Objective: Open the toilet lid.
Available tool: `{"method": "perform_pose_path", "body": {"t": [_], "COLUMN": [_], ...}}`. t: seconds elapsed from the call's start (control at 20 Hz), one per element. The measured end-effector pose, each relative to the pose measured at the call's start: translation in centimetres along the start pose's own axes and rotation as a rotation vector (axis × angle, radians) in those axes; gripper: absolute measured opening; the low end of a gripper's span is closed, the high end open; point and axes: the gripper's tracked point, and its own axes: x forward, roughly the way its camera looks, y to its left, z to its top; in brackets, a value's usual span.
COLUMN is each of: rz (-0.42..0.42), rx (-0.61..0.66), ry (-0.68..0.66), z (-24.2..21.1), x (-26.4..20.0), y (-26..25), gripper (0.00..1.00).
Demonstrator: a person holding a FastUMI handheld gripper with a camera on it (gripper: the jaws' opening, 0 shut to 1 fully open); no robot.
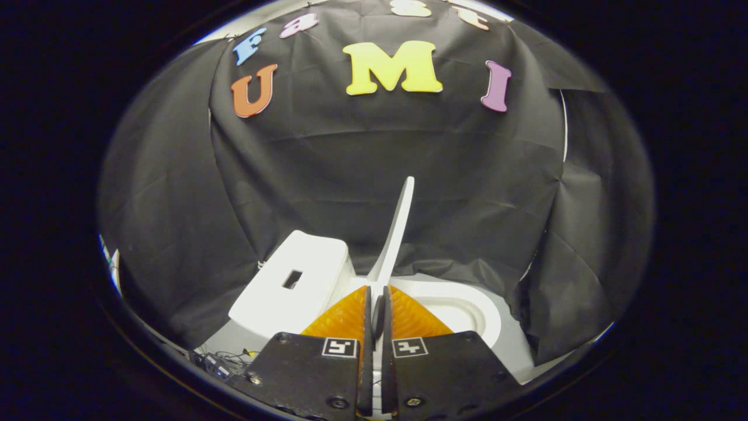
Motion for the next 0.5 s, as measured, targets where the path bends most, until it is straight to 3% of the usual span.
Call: {"method": "perform_pose_path", "body": {"t": [0.5], "rz": [0.05], "rx": [-0.077], "ry": [-0.028], "z": [0.6], "x": [0.5], "y": [5.2], "gripper": [0.09]}}
